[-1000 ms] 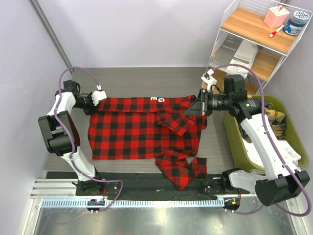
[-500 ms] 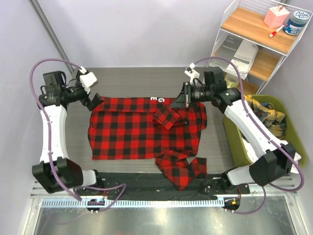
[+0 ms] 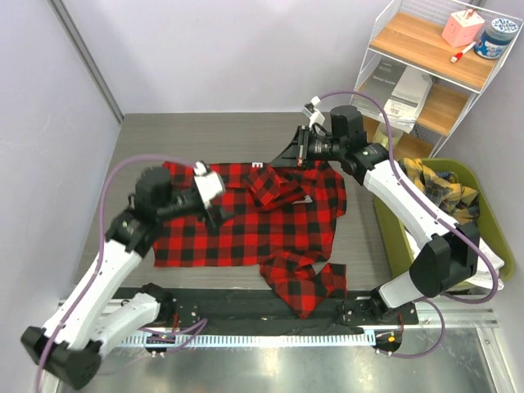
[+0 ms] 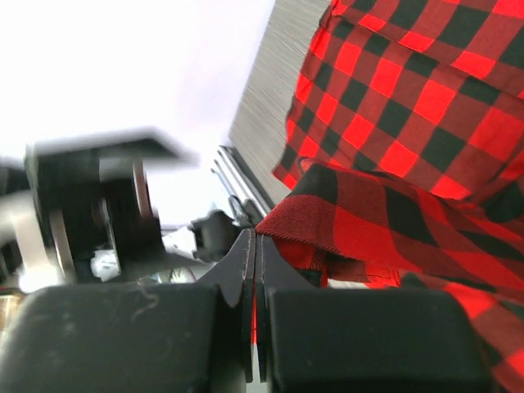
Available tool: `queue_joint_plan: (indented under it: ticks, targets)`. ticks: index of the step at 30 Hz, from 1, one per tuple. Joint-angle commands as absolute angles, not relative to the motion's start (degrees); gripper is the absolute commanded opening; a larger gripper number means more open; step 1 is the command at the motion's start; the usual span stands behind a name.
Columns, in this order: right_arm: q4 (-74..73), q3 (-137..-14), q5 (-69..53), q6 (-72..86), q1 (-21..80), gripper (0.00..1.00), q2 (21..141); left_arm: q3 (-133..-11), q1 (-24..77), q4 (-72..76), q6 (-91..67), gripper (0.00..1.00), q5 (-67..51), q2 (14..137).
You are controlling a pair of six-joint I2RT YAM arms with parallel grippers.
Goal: Fold and stack the long sleeve shirts
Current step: Fold the shirt
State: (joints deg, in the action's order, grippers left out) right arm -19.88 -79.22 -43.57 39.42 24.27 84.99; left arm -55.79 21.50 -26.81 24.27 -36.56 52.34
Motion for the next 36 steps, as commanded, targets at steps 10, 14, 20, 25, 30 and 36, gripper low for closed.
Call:
queue_joint_plan:
  ticks: [10, 14, 20, 25, 30, 36]
  targets:
    - [-5.63, -78.05, -44.91, 53.26, 24.7, 0.01, 87.27, -44.39, 53.43, 16.6, 21.27, 1.0, 8.0, 58.44]
    - [-4.31, -76.91, -45.7, 53.79, 25.05, 0.01, 86.93, -44.73, 55.37, 27.14, 24.6, 1.0, 15.79, 63.62]
    - [-3.25, -76.73, -46.49, 54.49, 25.05, 0.01, 86.57, -44.65, 55.37, 31.37, 28.82, 0.97, 21.53, 67.76]
    - [-3.51, -76.64, -46.76, 53.97, 25.05, 0.01, 86.4, -44.3, 55.37, 30.16, 28.75, 0.37, 24.08, 67.07]
    - [-4.74, -75.06, -47.2, 49.68, 24.96, 0.02, 84.64, -47.02, 55.2, 17.78, 26.02, 0.0, 19.96, 60.31]
    - [-12.98, -74.79, -52.35, 39.3, 19.71, 0.31, 82.97, -48.77, 54.23, -3.39, 24.88, 0.0, 4.84, 49.24]
